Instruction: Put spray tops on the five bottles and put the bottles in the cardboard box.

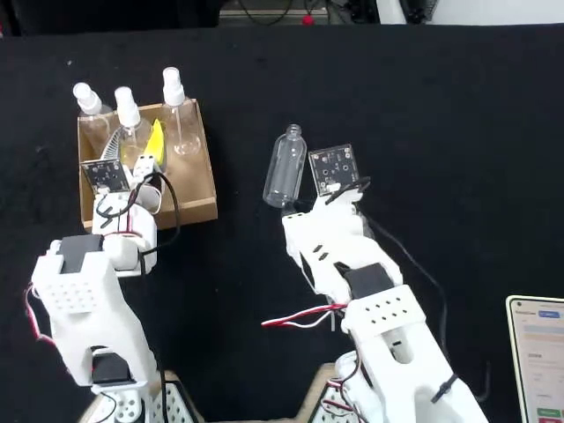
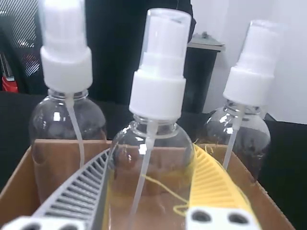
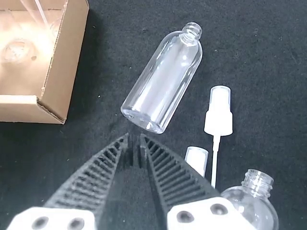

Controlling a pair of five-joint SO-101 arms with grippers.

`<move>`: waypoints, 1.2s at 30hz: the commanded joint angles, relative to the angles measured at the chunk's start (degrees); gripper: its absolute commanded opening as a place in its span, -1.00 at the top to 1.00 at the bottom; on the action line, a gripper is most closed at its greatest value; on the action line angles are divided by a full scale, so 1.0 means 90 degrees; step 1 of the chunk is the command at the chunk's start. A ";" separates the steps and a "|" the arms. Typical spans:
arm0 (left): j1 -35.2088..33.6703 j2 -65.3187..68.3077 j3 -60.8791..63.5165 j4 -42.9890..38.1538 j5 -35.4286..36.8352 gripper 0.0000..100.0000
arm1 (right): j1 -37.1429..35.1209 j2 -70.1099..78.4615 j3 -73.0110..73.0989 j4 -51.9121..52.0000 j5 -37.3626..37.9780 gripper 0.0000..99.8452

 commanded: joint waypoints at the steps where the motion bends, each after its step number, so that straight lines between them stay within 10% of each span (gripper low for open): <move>1: -0.0083 0.0049 -0.0288 0.0020 0.0059 0.81 | -0.0049 -0.0132 -0.0034 -0.0186 0.0059 0.96; 36: -0.0083 0.0107 -0.0142 0.0020 0.0068 0.77 | -0.0049 -0.0142 -0.0034 -0.0195 0.0059 0.96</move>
